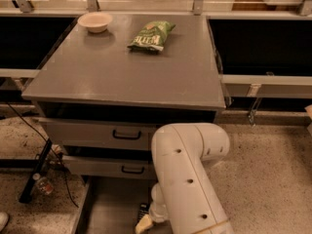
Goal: Pick rxbar blueberry from bottom drawer and place on counter
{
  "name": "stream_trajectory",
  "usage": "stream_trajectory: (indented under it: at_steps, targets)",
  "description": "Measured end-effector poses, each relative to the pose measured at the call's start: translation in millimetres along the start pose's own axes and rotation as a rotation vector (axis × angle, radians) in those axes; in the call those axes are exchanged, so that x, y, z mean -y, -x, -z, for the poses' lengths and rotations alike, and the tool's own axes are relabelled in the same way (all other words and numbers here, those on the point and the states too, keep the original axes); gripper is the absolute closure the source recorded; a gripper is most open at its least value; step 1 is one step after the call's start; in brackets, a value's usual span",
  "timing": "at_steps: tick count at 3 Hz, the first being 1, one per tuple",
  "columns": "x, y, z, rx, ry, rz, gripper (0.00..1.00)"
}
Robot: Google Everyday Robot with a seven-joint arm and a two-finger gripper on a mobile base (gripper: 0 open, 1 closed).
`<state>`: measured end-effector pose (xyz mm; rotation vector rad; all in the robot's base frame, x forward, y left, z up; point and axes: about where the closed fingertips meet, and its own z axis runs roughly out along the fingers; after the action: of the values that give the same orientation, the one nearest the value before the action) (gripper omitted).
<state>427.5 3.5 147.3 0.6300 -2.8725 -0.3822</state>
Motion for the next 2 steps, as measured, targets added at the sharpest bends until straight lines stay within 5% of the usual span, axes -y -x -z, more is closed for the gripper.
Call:
stream_trajectory:
  at_steps: [2]
  targets:
    - [17.3,-20.1,34.3,0.071,-0.012,-0.044,0.00]
